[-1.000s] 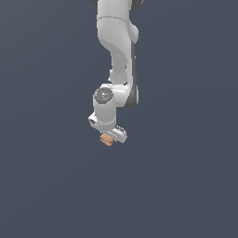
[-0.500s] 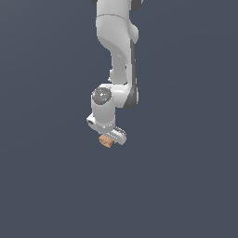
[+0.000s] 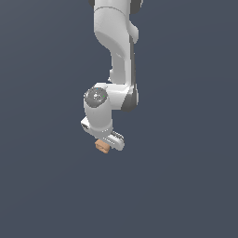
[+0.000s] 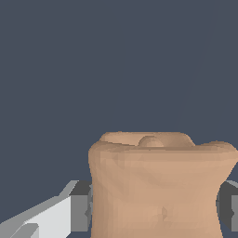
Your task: Pick up the object and move it to a goal position.
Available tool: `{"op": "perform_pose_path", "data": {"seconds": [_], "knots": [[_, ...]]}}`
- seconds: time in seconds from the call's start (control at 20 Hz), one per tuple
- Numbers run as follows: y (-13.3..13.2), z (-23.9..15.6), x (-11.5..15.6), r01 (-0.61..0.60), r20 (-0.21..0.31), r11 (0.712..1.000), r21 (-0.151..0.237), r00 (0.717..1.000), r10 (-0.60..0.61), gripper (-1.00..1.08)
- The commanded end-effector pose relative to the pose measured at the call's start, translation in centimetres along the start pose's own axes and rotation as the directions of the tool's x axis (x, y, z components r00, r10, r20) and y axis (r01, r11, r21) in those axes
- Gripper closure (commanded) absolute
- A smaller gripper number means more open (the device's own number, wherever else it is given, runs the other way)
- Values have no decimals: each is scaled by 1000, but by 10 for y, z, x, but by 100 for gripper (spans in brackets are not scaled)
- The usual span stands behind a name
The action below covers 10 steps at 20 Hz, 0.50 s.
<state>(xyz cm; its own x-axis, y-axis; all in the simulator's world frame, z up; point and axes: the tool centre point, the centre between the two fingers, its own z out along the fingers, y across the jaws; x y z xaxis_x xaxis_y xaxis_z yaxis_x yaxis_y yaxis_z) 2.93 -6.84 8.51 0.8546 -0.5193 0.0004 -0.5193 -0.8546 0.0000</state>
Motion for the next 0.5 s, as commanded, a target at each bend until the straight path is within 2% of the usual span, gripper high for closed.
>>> {"op": "perform_pose_path", "data": {"seconds": [0.0, 0.45], "knots": [[-5, -11, 14, 0, 0, 1000, 0, 1000, 0, 108], [-20, -42, 56, 0, 0, 1000, 0, 1000, 0, 108]]}}
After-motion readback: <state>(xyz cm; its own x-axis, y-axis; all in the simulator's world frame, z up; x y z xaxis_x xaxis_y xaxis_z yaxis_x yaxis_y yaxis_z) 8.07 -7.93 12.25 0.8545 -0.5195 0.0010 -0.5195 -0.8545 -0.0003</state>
